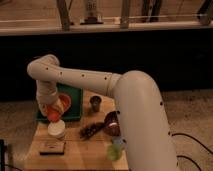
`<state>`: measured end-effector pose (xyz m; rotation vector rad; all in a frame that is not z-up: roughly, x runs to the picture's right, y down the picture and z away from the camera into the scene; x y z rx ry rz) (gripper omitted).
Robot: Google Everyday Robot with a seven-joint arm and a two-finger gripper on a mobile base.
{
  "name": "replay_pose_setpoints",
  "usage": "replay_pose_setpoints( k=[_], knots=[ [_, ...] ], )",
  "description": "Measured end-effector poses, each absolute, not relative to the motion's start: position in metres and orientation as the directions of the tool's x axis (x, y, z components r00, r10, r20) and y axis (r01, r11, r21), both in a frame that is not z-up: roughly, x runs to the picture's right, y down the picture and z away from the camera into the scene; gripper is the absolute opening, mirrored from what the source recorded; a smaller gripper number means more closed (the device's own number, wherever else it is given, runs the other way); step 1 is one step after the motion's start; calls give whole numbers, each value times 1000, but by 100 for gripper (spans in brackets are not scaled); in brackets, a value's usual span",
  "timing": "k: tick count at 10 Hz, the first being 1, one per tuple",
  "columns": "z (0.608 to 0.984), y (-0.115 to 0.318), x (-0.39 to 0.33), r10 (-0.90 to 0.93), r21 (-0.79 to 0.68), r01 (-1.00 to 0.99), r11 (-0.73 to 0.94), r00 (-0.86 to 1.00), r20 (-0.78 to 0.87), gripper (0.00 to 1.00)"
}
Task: Place apple in paper cup
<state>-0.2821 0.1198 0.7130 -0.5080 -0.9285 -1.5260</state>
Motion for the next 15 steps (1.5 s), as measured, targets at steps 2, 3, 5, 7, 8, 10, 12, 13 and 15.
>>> replay_pose_setpoints(
  k=[2,3,5,7,8,10,12,13,15],
  knots=[
    [709,126,-285,-608,271,962,34,-195,770,0],
    [707,129,-286,-606,273,961,34,-197,770,0],
    [705,135,-288,-603,273,961,35,-198,773,2],
    [704,138,-288,-603,262,964,42,-185,776,16],
    [702,139,-289,-602,259,965,41,-183,777,28],
    [700,142,-289,-601,254,966,37,-181,778,47],
    [698,144,-288,-600,253,967,34,-182,779,68],
    [697,145,-287,-601,251,967,34,-181,779,77],
    [696,145,-287,-603,252,967,33,-182,777,80]
  ],
)
